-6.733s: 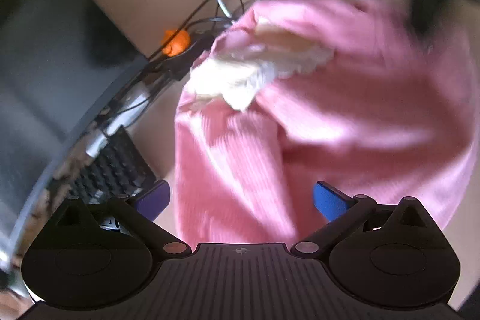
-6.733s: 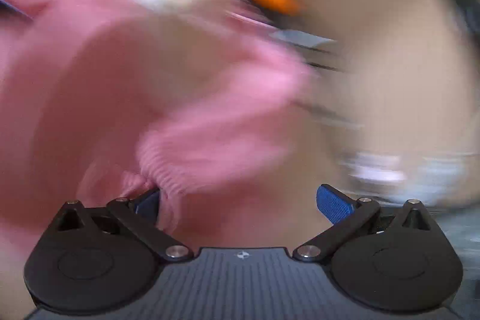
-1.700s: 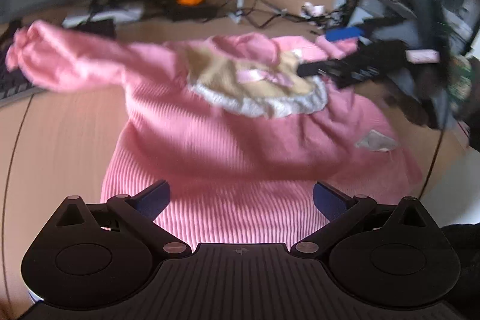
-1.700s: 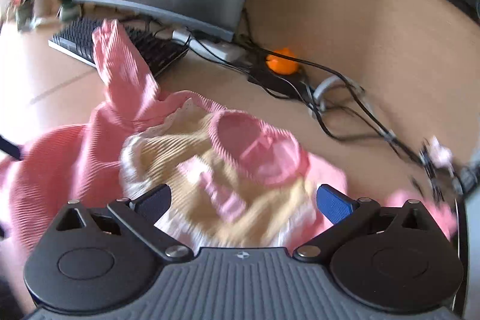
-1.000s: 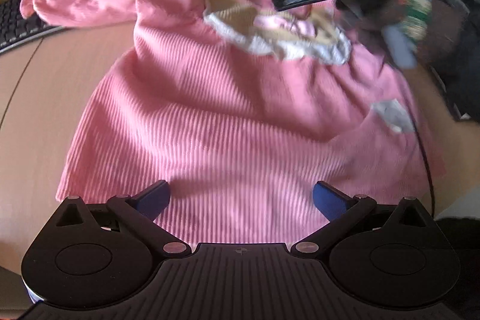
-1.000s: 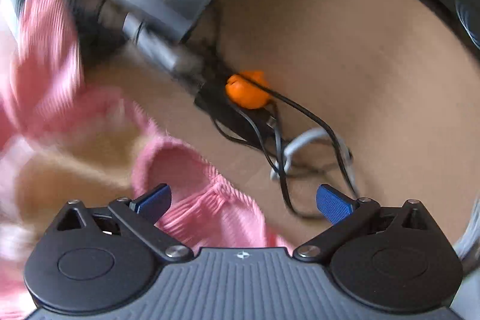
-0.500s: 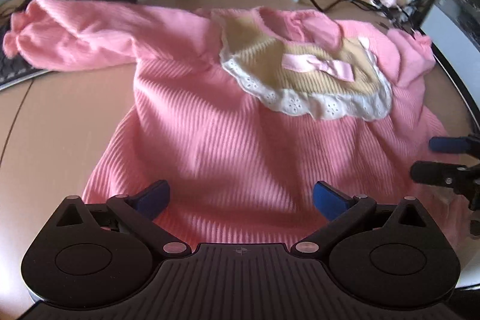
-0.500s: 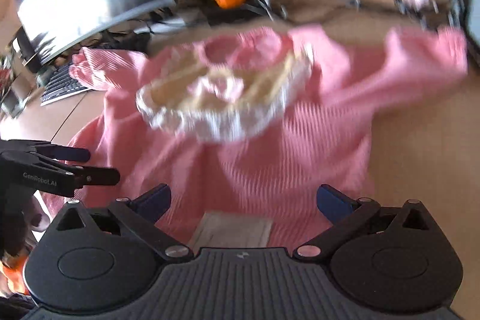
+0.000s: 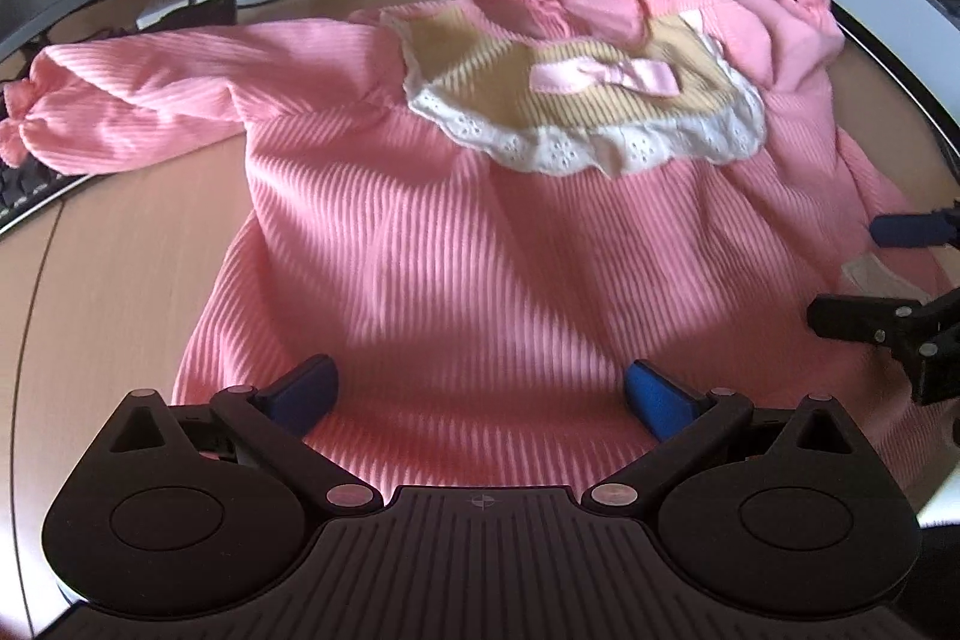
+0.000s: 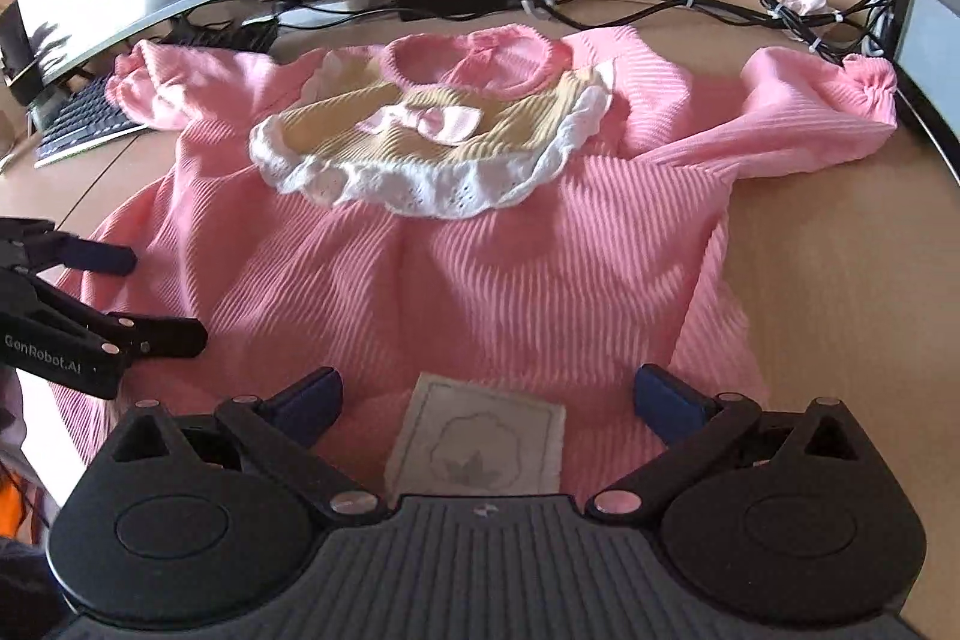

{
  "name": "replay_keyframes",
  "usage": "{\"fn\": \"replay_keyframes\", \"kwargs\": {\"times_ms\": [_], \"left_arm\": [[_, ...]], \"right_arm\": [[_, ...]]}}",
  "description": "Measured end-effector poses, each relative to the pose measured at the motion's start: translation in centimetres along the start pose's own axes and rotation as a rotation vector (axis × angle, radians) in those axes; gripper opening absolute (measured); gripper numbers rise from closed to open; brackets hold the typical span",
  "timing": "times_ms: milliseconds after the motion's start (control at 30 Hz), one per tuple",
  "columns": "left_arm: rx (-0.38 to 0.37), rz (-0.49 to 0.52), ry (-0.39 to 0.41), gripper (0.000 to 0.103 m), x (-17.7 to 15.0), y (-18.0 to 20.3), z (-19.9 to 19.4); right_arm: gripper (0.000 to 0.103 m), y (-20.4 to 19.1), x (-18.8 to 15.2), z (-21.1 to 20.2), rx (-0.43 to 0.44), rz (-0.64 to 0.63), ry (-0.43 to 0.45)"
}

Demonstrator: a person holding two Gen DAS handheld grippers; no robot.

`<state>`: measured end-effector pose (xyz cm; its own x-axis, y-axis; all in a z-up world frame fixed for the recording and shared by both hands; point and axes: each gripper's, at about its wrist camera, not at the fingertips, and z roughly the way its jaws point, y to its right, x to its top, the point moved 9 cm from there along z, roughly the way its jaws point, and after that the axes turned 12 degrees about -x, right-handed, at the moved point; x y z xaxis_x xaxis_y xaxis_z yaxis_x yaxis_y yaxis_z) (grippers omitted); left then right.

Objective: Fold clothes

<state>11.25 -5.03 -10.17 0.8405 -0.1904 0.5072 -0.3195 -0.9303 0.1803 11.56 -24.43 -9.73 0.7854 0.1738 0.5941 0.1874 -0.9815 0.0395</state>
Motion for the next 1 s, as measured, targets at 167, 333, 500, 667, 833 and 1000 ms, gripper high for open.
{"fn": "replay_keyframes", "kwargs": {"times_ms": [167, 333, 500, 667, 833, 1000], "left_arm": [[-0.008, 0.01, -0.023, 0.103, -1.4, -0.6, -1.1], [-0.005, 0.001, -0.028, 0.103, -1.5, -0.8, -1.3], [0.008, -0.024, -0.002, 0.103, -1.1, -0.9, -1.1], [-0.056, -0.11, 0.064, 0.103, 1.0, -1.0, -2.0], [-0.13, -0.123, 0.139, 0.103, 4.7, -0.4, -0.7], [-0.122, -0.181, 0.103, 0.103, 5.9, -1.1, 2.0]], "right_arm": [[0.103, -0.3, -0.8, -0.7, 0.029, -0.047, -0.013], [0.103, -0.4, -0.4, -0.5, 0.022, -0.061, -0.019], [0.103, 0.1, -0.3, -0.7, 0.054, -0.038, 0.011], [0.103, 2.1, 1.2, -1.9, 0.075, 0.017, 0.058], [0.103, 2.9, 3.6, -1.1, 0.052, 0.006, 0.113], [0.103, 1.4, 5.1, 1.2, 0.119, 0.017, 0.1]]}}
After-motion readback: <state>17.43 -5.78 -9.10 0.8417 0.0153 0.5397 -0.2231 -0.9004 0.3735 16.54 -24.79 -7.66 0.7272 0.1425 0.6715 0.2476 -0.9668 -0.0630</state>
